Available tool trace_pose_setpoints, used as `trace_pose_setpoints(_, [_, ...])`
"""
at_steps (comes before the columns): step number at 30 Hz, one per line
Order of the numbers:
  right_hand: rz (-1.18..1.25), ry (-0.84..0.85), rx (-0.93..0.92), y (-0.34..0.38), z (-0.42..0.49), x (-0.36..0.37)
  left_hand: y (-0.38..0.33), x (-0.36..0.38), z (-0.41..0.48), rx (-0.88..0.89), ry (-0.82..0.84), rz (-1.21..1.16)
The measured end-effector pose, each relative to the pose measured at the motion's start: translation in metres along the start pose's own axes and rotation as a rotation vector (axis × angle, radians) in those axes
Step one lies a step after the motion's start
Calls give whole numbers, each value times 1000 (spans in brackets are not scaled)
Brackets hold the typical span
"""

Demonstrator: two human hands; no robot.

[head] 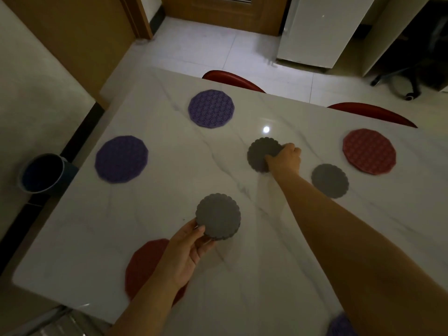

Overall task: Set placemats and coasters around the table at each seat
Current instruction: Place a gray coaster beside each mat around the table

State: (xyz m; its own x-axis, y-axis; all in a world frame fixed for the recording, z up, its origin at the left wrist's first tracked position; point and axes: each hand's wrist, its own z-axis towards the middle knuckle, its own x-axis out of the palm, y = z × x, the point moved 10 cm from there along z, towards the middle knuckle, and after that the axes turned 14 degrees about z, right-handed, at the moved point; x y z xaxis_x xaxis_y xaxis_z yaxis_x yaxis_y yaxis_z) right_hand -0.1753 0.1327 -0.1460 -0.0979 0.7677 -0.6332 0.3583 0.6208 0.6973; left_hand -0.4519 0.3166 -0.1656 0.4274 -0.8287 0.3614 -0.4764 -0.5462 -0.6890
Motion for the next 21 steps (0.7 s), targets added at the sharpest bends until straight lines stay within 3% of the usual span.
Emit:
trace_pose_setpoints(5, [417,36,-69,7,-51,-35,-6,4,-2,18,26,-19])
trace_pose_setpoints(9, [652,166,-23,-5,-119,-50,-5,18,-4,5,55,-6])
trace_pose_setpoints(13, [712,220,25,-30,-175,-55,-3,47,-14,14,160,57])
trace_pose_setpoints(21, [610,-6,-22,-84,-211,-99,23,107,-37,-37,373,152])
